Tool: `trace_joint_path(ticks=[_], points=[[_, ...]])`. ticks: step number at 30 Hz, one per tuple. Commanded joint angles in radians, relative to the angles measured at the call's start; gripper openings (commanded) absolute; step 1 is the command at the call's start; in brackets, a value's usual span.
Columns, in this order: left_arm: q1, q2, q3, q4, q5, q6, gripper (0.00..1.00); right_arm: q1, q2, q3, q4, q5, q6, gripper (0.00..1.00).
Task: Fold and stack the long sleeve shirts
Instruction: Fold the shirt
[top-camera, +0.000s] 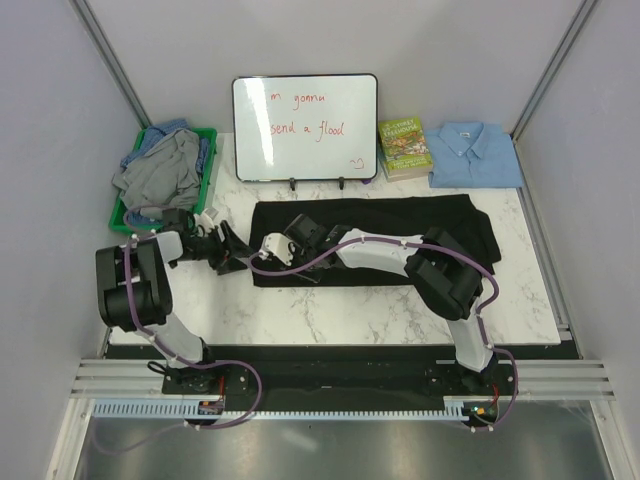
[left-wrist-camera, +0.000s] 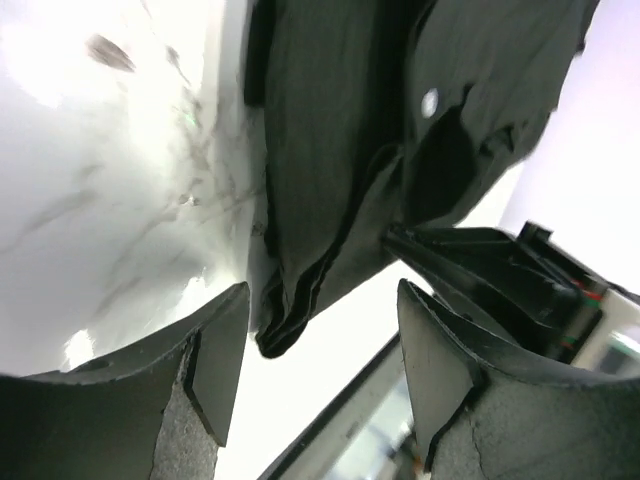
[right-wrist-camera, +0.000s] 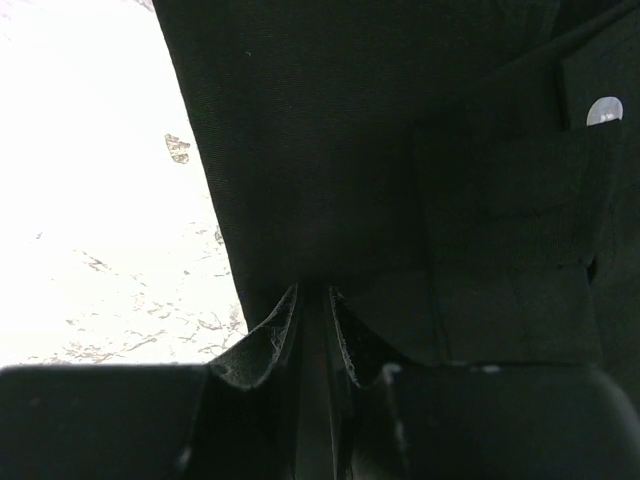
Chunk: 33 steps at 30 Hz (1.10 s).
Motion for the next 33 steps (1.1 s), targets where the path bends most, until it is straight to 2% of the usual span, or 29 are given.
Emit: trace_joint_path(ticks=[1,6,11,17,20,24,28,33], points=[[0.025,-0.102,0.048,-0.049,-0.054,0.082,0.67,0.007,0.017,-0.002,-0.055,0.001,-0.009,0.20],[-0.052,-0.006,0.021,-0.017,-0.034,0.023,0.66,0.006,0.016,-0.008,-0.057,0.000,-0.001,0.20],[-0.084,-0.007,-0.033,0.081,-0.067,-0.047,0.67,0.006,0.011,-0.011,-0.057,-0.002,-0.011,0.20],[-0.131,0.023,-0.026,0.180,-0.028,-0.138,0.66,0.006,0.014,-0.010,-0.057,-0.008,-0.011,0.20],[-0.128,0.010,-0.009,0.203,-0.057,-0.139,0.65,0.007,0.011,-0.010,-0.061,-0.009,-0.017,0.20],[-0.122,-0.049,0.023,0.201,-0.074,-0.123,0.50,0.006,0.008,-0.013,-0.064,-0.008,-0.021,0.20],[-0.127,-0.156,0.098,0.081,-0.140,-0.034,0.38,0.007,0.003,-0.016,-0.069,-0.008,-0.023,0.19],[-0.128,-0.274,0.146,-0.041,-0.130,0.060,0.30,0.006,-0.001,-0.013,-0.069,-0.011,-0.023,0.19]])
